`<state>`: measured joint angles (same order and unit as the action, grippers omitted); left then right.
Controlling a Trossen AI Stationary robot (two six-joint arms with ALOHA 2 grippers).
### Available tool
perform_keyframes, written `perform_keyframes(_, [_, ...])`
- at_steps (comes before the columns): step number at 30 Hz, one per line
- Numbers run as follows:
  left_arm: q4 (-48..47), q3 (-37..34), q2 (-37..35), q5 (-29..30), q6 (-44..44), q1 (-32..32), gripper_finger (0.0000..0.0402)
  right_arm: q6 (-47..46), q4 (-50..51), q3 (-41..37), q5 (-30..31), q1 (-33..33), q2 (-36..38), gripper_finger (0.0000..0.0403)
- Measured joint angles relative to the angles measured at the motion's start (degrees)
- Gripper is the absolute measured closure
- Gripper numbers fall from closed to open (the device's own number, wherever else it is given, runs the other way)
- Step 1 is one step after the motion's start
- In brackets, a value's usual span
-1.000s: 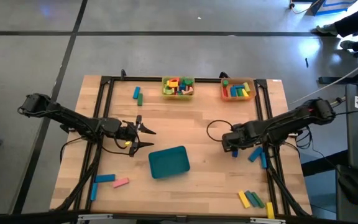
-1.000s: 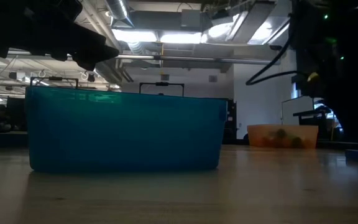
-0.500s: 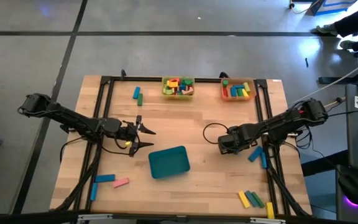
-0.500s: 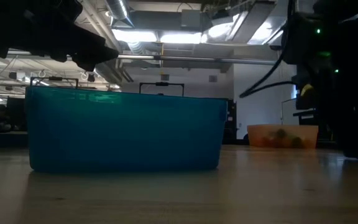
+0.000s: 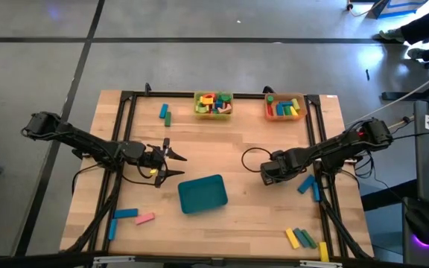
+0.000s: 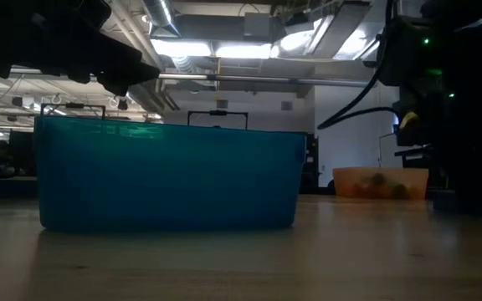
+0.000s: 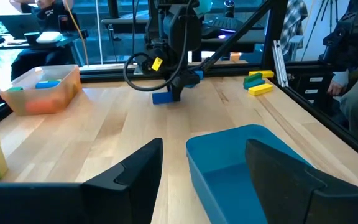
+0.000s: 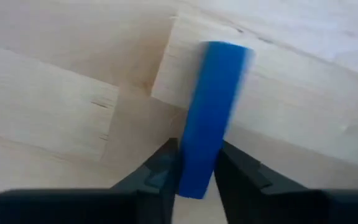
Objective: Sort blocks by size
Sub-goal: Put the blue rectangular block into the blue bin
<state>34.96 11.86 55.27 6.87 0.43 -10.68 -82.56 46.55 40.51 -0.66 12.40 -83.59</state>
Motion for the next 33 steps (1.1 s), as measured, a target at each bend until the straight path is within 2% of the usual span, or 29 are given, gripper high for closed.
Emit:
perform_keyframes(4, [0.01,0.00,0.00,0.00,0.00,0.00,0.0190,4.49,-0.02,0.04,0.21,0.00,0.04,0.0344])
perform_keyframes(11, [0.02,0.00,0.00,0.00,0.01,0.00,0.0190,12.08,-1.00,1.41,0.63,0.00,0.02,0.0343])
perform_keyframes(15, [0.02,0.00,0.00,0.00,0.01,0.00,0.0190,16.68,-2.04,5.89,2.70,0.00,0.02,0.0330])
perform_keyframes(18, [0.02,0.00,0.00,0.00,0.19,0.00,0.0190,22.82,-4.37,10.18,5.23,0.09,0.02,0.0335])
perform_keyframes(21, [0.02,0.00,0.00,0.00,0.26,0.00,0.0190,31.12,-11.57,12.91,7.18,0.72,0.02,0.0342])
perform_keyframes(25, [0.00,0.00,0.00,0.00,0.32,0.00,0.0190,42.04,-28.02,13.04,6.33,0.76,0.02,0.0330])
perform_keyframes(28, [0.00,0.00,0.00,0.00,0.32,0.00,0.0190,47.67,-38.80,12.33,5.82,0.76,0.02,0.0323])
perform_keyframes(33, [0.00,0.00,0.00,0.00,0.43,0.00,0.0190,54.71,-50.90,12.17,5.83,0.76,-3.16,0.0342])
